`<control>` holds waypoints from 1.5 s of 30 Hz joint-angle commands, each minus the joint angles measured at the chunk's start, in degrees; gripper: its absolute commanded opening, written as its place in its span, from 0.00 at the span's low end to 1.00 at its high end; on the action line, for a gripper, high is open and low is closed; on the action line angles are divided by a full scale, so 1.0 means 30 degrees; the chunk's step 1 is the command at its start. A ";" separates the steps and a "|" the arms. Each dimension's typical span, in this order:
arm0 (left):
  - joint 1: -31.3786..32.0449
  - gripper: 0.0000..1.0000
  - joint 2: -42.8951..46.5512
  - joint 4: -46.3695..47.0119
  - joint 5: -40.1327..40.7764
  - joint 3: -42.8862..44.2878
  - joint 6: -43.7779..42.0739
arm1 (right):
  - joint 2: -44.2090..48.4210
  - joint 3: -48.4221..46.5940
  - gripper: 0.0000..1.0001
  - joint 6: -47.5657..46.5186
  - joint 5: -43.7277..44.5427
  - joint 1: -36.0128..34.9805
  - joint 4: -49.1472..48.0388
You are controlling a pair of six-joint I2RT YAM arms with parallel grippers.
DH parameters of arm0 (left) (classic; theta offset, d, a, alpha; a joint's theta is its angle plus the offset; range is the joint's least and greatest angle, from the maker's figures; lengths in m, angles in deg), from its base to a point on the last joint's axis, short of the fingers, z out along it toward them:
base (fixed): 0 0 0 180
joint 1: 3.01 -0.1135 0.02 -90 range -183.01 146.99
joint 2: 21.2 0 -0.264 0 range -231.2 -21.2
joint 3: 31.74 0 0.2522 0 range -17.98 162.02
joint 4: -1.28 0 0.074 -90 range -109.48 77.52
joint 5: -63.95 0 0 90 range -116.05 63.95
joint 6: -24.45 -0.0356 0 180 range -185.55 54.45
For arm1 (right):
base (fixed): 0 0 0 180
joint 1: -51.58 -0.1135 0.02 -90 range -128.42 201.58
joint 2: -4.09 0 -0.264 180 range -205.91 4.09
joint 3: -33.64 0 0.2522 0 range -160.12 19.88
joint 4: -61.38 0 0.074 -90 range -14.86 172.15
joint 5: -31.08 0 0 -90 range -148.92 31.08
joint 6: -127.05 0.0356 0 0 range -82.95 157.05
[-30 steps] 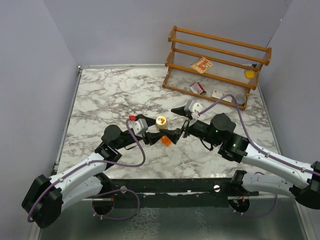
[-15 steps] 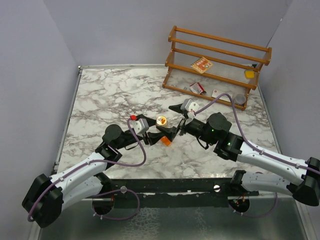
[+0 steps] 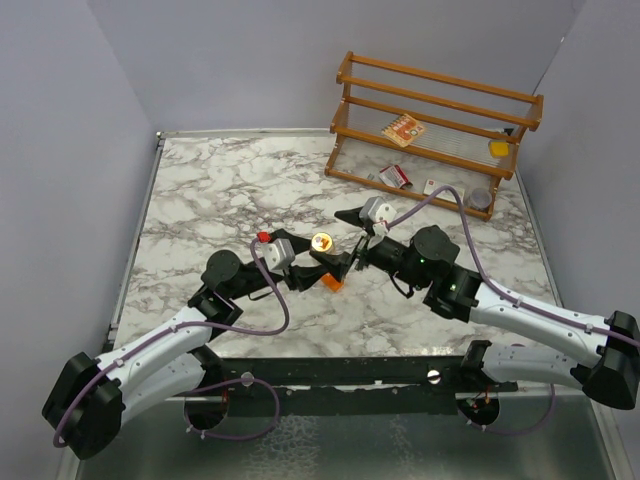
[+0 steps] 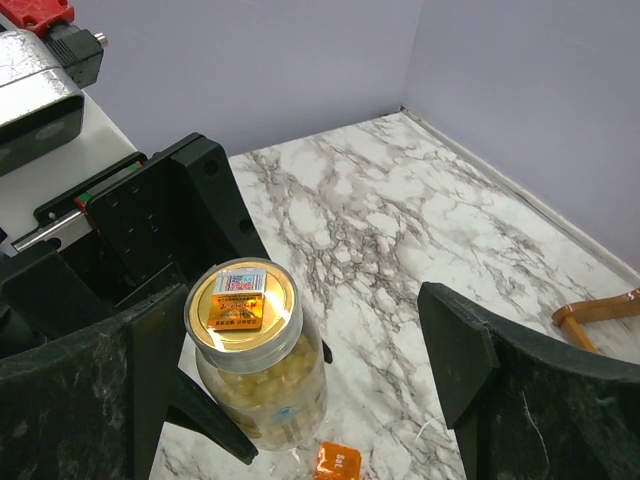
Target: Sort the pills into containers
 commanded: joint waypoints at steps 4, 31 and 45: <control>0.0105 0.00 0.0477 0.0465 -0.0432 -0.0017 -0.0030 | 0.0129 0.0201 0.94 0.0177 0.0788 -0.0127 -0.1143; 0.0103 0.00 0.0182 0.0468 -0.2385 0.0131 0.0105 | 0.0837 0.0178 0.11 -0.0204 -0.1924 -0.0123 -0.0117; 0.0103 0.00 -0.1640 0.0420 -0.8175 0.1607 0.1840 | 0.1616 0.0153 0.01 -0.1291 -0.3999 -0.0095 0.1364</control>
